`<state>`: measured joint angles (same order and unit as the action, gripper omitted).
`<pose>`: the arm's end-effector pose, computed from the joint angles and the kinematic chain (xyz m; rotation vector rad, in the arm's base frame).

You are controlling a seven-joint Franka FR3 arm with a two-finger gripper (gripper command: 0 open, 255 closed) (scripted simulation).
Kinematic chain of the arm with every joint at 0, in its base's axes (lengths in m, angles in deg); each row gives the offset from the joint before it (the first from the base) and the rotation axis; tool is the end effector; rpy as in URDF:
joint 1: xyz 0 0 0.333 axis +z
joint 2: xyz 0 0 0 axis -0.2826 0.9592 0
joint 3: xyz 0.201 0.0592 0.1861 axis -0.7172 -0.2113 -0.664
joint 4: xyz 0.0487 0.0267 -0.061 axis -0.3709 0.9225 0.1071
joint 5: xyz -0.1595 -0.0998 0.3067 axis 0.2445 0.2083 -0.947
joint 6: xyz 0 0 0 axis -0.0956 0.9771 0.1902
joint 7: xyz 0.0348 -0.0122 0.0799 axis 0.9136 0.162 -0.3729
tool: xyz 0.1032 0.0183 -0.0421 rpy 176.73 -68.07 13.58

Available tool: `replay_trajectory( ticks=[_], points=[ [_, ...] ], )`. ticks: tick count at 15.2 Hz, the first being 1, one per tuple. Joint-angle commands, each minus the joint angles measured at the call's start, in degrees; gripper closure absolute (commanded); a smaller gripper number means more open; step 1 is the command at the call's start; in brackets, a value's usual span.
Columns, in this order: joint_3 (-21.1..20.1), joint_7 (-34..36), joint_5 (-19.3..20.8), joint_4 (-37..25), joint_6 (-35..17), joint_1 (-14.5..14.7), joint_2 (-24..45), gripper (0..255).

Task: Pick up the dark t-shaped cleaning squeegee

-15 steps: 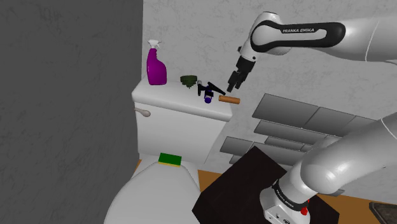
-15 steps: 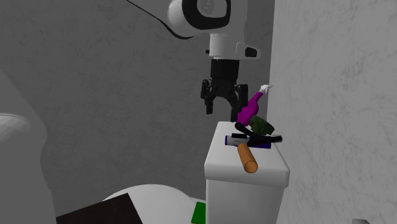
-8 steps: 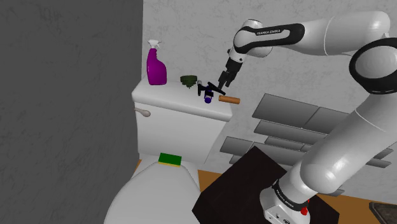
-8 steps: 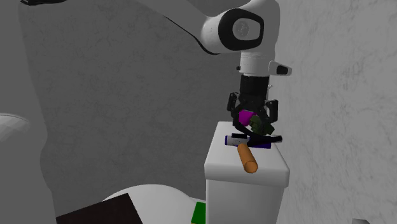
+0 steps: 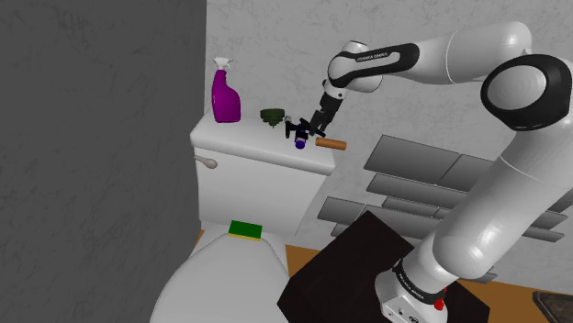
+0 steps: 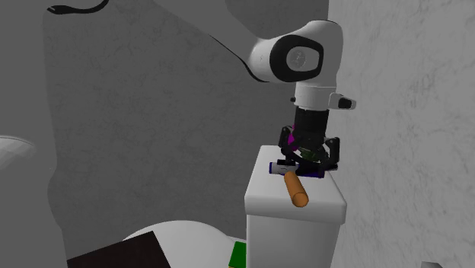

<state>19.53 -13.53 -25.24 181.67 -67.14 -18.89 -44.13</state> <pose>0.5213 -0.1184 0.3894 -3.0237 -0.2313 -0.0478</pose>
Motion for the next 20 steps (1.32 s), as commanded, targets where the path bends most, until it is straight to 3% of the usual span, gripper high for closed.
replay_trajectory(
  ticks=[1,2,3,12,20],
  points=[
    [0.0,-0.29,-0.23,0.52,-1.11,-0.04,0.6,0],
    [0.0,-0.29,-0.23,0.53,-1.11,-0.04,0.6,0],
    [0.0,-0.29,-0.23,0.67,-1.21,-0.03,0.54,255],
    [0.0,-0.29,-0.23,0.52,-1.11,-0.04,0.6,255],
    [0.09,0.77,0.67,-3.23,4.64,-0.02,-1.5,255]
  ],
)
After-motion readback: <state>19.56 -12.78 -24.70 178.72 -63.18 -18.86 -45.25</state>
